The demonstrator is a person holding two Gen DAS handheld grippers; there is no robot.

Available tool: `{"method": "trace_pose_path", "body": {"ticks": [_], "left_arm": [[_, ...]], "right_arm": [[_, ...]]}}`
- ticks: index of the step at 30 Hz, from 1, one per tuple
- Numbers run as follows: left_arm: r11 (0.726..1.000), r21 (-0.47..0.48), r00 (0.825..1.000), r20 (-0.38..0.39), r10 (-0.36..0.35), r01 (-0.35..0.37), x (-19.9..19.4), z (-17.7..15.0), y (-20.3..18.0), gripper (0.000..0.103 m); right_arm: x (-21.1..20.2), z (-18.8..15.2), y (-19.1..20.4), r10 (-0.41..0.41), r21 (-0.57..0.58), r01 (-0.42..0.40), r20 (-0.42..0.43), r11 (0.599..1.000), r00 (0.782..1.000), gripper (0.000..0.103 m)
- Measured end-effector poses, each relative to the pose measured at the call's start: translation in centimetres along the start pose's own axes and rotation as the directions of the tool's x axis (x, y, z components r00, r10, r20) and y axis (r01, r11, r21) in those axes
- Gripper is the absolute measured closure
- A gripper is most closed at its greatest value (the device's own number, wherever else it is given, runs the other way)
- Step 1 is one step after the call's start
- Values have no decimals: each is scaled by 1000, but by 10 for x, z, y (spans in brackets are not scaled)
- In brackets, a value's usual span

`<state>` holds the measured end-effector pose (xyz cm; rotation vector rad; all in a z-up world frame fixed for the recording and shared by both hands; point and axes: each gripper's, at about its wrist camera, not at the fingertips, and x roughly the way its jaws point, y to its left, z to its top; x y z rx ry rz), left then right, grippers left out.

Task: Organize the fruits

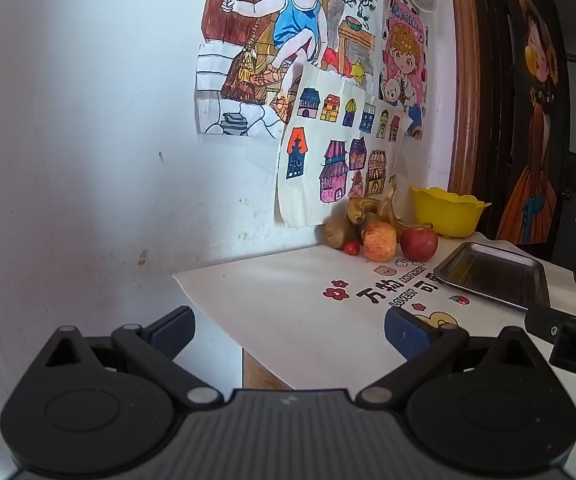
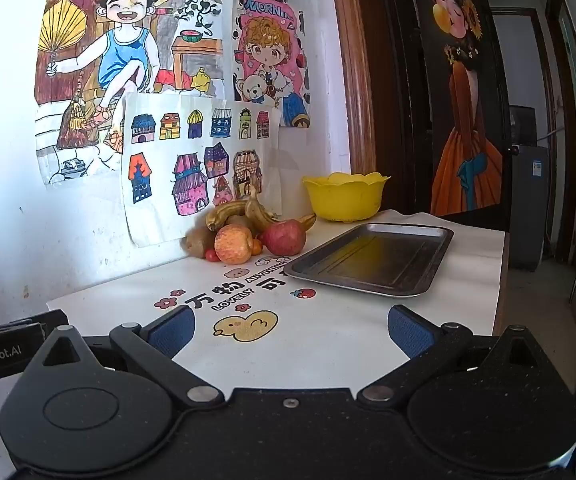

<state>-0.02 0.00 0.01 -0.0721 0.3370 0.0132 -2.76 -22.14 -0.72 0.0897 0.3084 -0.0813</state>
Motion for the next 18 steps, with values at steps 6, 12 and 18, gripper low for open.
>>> {"method": "trace_pose_path", "body": {"ticks": [6,12,18], "left_arm": [[1000,0,1000,-1,0,0,0,0,0,0],[1000,-1,1000,-2,0,0,0,0,0,0],[1000,-2,1000,-3,0,0,0,0,0,0]], "right_arm": [[0,0,1,-1,-1,1,-2,1000,1000,1],[0,-1,1,0,-1,0,-2,1000,1000,1],[0,-1,2,-1,-1,1,-3,1000,1000,1]]}}
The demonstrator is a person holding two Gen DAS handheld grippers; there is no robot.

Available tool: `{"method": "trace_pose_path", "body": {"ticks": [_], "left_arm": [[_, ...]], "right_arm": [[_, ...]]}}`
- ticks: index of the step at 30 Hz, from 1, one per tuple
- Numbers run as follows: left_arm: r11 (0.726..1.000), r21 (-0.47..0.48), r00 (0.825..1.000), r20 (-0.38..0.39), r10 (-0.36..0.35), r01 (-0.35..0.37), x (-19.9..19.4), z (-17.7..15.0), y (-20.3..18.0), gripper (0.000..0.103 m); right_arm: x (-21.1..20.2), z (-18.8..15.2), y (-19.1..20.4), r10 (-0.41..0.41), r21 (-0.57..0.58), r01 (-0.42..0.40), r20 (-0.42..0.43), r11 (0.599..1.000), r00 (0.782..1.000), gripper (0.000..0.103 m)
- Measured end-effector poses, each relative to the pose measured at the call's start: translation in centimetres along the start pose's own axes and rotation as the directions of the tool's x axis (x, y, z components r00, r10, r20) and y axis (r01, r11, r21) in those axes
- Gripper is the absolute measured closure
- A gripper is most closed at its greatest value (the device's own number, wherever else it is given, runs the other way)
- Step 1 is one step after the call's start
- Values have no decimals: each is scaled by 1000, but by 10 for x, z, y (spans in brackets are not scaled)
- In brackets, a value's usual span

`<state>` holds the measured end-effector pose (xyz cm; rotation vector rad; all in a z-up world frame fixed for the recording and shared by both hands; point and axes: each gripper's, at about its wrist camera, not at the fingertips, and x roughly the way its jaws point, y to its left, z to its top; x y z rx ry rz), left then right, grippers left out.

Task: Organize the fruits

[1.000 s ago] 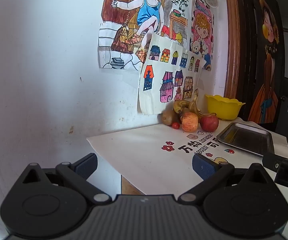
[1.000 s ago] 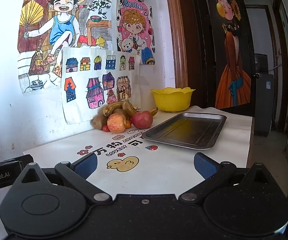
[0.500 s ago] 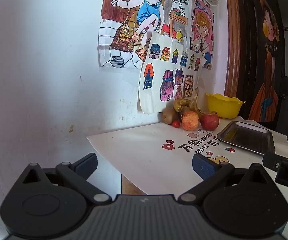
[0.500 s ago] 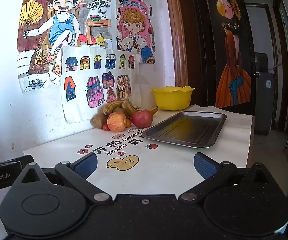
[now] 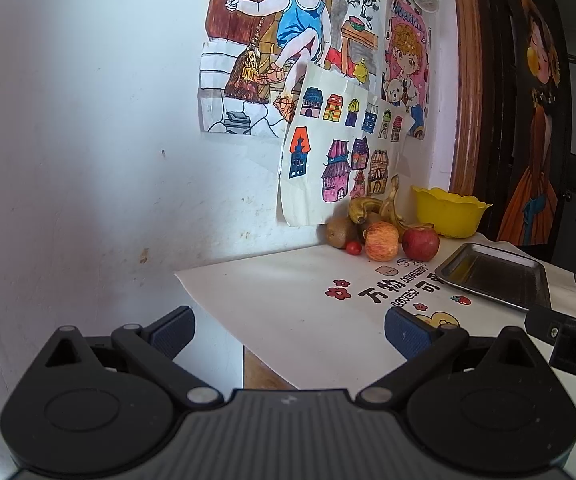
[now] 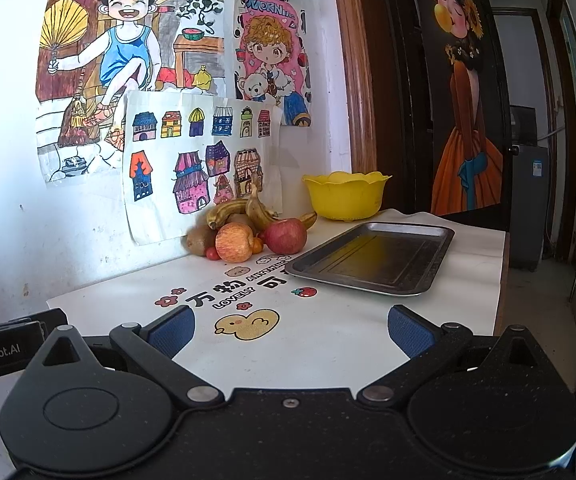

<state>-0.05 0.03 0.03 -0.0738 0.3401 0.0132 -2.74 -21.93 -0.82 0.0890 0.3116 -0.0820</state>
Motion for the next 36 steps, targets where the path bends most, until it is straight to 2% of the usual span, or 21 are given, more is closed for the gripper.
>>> {"method": "trace_pose_path", "body": {"ticks": [36], "left_arm": [[1000,-6,1000,-15,-2,2,7,-11,7,0]], "right_arm": [[1,-1,1,1,-3,-1,-7,1000,1000,1]]}}
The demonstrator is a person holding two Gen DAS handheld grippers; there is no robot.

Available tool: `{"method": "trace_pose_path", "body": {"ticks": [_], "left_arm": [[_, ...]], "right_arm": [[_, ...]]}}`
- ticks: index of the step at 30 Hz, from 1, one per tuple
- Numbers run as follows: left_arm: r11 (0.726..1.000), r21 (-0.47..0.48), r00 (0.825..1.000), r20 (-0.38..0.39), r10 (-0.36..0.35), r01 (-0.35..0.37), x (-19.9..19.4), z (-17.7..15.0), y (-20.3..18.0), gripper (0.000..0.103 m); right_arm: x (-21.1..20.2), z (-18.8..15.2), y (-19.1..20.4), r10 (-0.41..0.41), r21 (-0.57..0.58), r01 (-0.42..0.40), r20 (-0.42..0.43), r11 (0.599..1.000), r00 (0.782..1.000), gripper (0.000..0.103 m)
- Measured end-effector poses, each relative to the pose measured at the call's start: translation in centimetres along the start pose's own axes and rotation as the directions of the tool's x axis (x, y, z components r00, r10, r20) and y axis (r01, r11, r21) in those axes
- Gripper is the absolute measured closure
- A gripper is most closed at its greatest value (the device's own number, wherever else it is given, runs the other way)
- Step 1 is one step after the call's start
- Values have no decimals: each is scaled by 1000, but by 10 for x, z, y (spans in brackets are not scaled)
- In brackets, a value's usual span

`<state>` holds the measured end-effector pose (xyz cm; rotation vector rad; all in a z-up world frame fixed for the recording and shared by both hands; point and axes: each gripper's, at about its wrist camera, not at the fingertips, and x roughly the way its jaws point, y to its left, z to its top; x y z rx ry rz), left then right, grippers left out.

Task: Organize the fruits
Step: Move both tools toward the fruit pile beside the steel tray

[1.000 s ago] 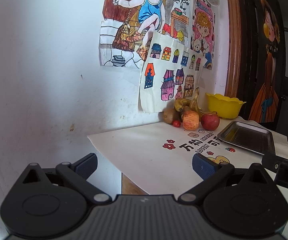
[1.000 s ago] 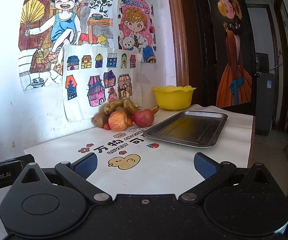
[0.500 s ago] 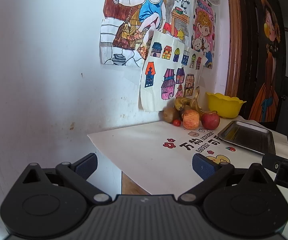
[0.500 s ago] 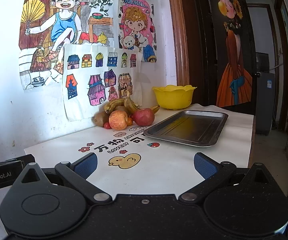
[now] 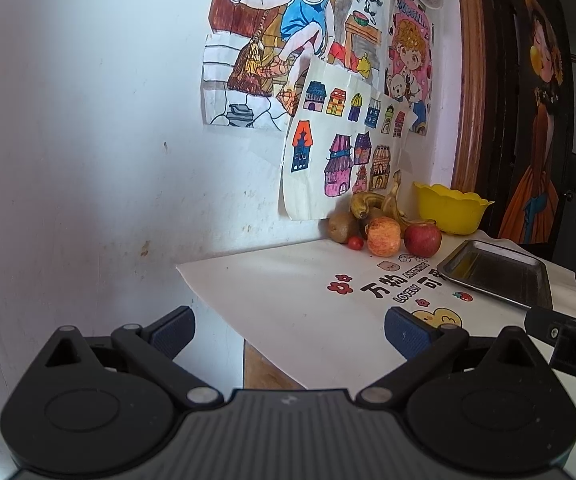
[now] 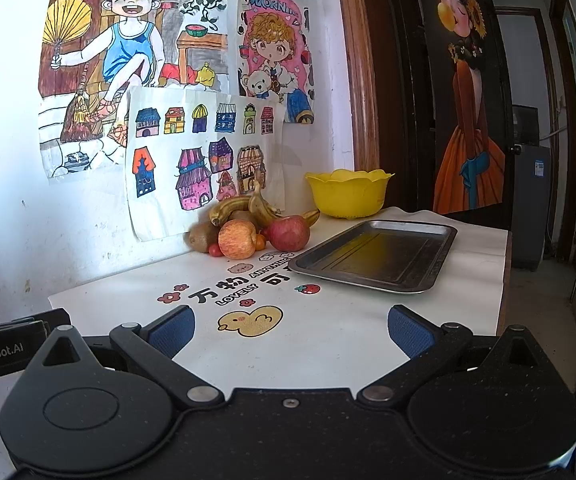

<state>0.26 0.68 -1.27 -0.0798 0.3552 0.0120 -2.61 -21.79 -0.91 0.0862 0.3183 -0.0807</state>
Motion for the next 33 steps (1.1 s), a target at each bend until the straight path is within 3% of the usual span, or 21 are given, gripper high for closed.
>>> {"method": "trace_pose_path", "body": {"ticks": [6,10,14,18,25,30,33], "left_arm": [[999,-9,999,-27,-37,37,14,8,5,0],[993,1,992,-53,-118,119,37,21,11,0],[971,-12,964,-112,-240,240,80,39,21,0],[948,31,937,-162,-309,318,131,58,17,0],[911,127,893,-293,-342,391,201,84,-4,0],[914,117,863,-393,-317,389,226,103,-11,0],[920,76,846,-429,-317,383,240,115,-9,0]], "right_arm": [[7,4,8,-14,-15,14,-20,1000,1000,1],[23,11,14,-25,-10,24,-58,1000,998,1],[54,22,20,-50,-13,49,-129,999,990,1],[93,39,22,-123,1,125,-198,992,973,1],[159,70,22,-222,-10,229,-288,973,931,1],[185,92,15,-241,37,267,-326,963,914,1],[191,107,10,-232,68,269,-331,961,914,1]]}}
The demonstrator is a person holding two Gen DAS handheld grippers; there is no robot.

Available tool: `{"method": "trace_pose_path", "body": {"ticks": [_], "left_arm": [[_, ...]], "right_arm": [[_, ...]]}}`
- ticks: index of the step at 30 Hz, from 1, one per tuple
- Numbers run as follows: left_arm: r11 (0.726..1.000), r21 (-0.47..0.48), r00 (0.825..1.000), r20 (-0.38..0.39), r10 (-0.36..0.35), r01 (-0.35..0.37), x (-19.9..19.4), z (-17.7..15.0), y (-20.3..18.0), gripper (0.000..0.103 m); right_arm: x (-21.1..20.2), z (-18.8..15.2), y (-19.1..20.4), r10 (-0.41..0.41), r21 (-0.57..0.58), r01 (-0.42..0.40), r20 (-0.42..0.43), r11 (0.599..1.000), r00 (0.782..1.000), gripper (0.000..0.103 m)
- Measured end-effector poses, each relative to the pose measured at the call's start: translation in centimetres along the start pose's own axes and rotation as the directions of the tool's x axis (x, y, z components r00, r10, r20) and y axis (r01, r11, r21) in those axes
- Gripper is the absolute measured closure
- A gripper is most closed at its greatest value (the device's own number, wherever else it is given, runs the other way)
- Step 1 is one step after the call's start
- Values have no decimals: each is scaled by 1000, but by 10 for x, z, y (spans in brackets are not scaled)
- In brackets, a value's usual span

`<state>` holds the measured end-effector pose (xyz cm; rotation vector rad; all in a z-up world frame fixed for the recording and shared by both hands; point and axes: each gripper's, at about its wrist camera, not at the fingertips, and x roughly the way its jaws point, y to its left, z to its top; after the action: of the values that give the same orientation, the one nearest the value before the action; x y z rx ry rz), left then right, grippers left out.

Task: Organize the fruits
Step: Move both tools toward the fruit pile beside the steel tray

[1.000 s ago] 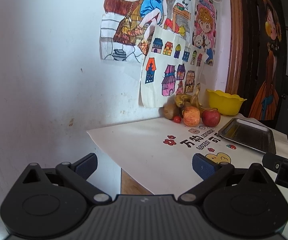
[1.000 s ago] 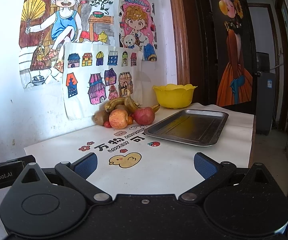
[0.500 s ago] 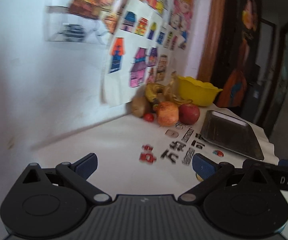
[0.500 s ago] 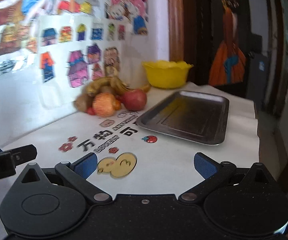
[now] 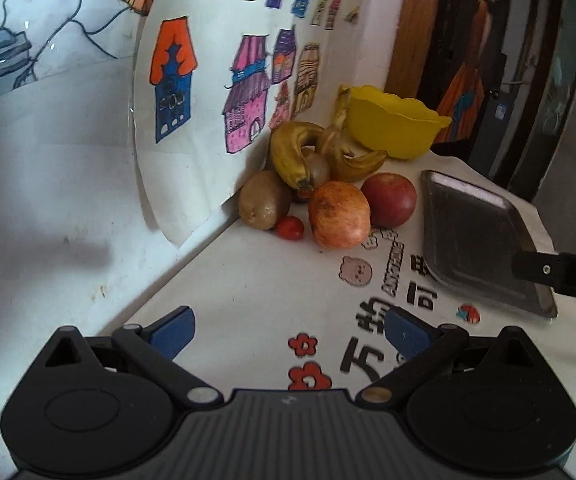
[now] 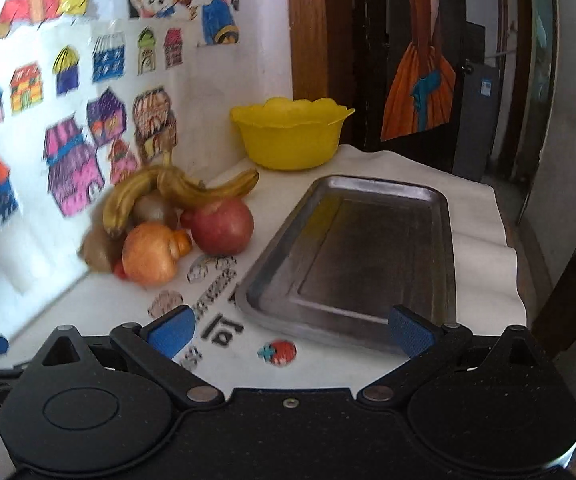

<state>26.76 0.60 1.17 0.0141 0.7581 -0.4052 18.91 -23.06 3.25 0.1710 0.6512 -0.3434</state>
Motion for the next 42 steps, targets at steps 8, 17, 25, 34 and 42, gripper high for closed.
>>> {"method": "trace_pose_path", "body": {"ticks": [8,17,25,34,42], "left_arm": [[997,-65,992,-122,33,-42,31,26,8,0],[998,2,984,-168,63,-63,68,45,-20,0],[995,14,980,-170,100,-99,92,61,-43,0],[987,51,971,-180,159,-152,103,68,-64,1],[976,99,967,-152,206,-192,102,66,-78,1]], "right_arm": [[5,14,8,72,-45,-74,-43,996,996,1],[18,12,5,32,-165,-43,-69,985,997,1],[51,33,-14,29,-212,-39,-51,976,998,1],[86,59,-31,97,-278,-102,-32,955,995,1],[115,79,-41,201,-291,-212,-66,933,977,1]]}}
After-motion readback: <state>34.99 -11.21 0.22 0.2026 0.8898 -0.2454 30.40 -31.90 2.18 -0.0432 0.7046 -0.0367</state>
